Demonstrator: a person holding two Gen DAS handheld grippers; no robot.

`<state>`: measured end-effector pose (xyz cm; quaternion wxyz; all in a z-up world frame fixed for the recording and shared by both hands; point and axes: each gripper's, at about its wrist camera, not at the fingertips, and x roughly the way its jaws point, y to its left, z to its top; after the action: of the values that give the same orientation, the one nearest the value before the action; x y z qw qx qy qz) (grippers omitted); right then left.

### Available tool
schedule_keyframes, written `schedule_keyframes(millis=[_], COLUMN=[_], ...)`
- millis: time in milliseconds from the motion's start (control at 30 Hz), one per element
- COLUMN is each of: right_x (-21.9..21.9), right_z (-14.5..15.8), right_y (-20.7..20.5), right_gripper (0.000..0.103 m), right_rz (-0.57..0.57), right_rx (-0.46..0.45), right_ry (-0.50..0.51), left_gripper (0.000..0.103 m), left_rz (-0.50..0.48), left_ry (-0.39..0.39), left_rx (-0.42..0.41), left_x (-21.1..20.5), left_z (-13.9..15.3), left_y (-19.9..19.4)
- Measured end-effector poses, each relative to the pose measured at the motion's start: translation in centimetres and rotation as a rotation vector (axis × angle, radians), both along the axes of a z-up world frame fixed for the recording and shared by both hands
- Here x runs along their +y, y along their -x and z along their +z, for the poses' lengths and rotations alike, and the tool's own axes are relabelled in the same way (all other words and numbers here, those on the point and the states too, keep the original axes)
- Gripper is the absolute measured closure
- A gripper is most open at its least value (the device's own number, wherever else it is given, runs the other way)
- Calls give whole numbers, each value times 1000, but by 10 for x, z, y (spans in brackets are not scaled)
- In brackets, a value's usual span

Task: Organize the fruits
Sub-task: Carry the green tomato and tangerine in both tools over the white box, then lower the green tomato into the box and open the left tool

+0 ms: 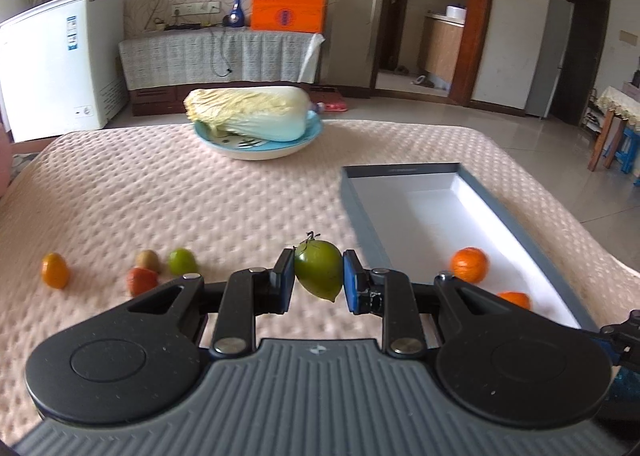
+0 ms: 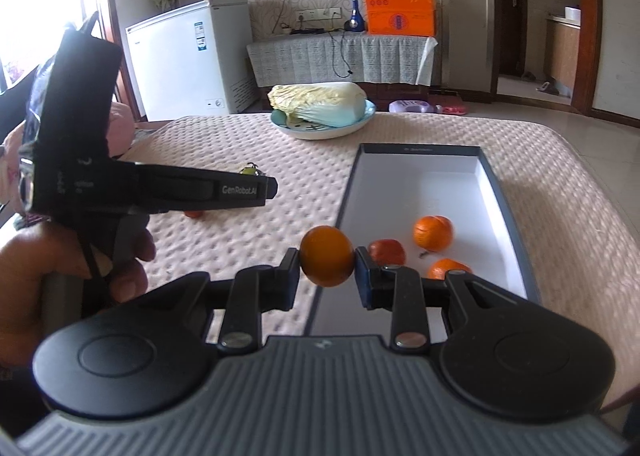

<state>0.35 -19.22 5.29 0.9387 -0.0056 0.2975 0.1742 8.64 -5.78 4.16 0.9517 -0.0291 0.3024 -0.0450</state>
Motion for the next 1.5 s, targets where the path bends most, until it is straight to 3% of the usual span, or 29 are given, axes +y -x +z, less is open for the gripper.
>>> schedule_keyframes(millis=[533, 1067, 1233, 1500], right_x=[-39, -54, -53, -51], right_z=[-16, -19, -17, -18], right_y=[2, -1, 0, -4], right_gripper=[71, 71, 71, 71], right_rz=[-89, -110, -114, -126], right_rx=[59, 80, 73, 63], right_ry=[33, 26, 25, 30], left_gripper=[73, 72, 62, 55], left_rz=[-124, -174, -179, -177], left_ry=[2, -13, -23, -16], left_rx=[6, 30, 4, -19], left_x=[-75, -103, -102, -96], left_z=[-19, -36, -31, -23], left_y=[-23, -51, -46, -40])
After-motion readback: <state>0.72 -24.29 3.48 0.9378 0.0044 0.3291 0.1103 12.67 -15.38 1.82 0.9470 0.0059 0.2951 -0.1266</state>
